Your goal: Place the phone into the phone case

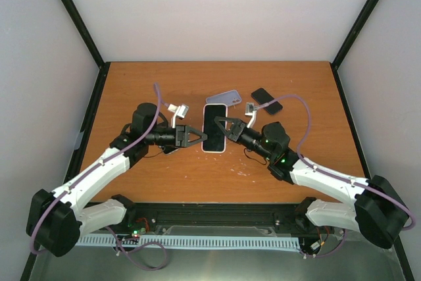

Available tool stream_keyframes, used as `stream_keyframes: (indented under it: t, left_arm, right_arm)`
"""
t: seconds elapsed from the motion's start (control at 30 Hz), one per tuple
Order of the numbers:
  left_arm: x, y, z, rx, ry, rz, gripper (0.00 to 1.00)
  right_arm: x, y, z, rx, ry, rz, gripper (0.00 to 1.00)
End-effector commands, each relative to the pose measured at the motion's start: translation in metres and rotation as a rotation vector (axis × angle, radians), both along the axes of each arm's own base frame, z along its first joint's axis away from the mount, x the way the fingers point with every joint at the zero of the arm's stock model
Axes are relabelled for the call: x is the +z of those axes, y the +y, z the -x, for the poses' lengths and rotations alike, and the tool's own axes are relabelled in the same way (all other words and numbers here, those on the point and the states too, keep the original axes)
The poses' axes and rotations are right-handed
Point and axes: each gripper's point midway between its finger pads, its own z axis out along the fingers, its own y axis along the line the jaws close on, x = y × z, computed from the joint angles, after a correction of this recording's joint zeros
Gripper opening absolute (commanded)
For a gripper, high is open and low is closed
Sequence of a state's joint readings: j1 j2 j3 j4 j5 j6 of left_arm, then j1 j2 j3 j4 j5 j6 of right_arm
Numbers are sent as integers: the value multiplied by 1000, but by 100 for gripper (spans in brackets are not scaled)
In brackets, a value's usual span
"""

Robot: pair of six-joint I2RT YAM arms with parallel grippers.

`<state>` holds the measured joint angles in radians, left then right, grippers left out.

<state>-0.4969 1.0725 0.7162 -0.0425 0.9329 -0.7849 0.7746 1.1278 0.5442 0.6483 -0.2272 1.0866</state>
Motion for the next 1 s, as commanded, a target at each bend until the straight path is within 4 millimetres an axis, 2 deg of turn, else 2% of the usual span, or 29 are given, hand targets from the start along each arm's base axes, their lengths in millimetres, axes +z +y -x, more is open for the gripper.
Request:
stream_keyframes:
  t: [0.0, 0.07, 0.23, 0.33, 0.53, 0.57, 0.67, 0.83, 0.97]
  left_arm:
    - [5, 4, -15, 89, -61, -51, 45]
    - [-1, 9, -21, 131, -71, -89, 58]
    - [-22, 26, -37, 246, -78, -239, 77]
    - [-27, 35, -42, 286, -102, -307, 98]
    - [-28, 53, -54, 366, -170, -427, 99]
    - [-27, 55, -56, 374, -181, -443, 99]
    - [-25, 63, -60, 406, -211, -477, 99]
    - [-22, 73, -63, 455, -253, -505, 100]
    - [-21, 78, -63, 477, -274, -512, 100]
  right_arm:
    - [6, 1, -4, -19, -35, -7, 9]
    - [-6, 2, -7, -26, -22, 24, 9]
    - [-46, 4, -13, -39, 28, 132, 9]
    - [-77, 9, -18, -37, 73, 201, 9]
    - [-130, 23, -24, 8, 148, 281, 9]
    - [-144, 26, -25, 17, 172, 299, 9]
    - [-166, 34, -26, 47, 213, 317, 9]
    - [-187, 45, -23, 102, 245, 293, 10]
    - [-204, 45, -20, 108, 278, 298, 10]
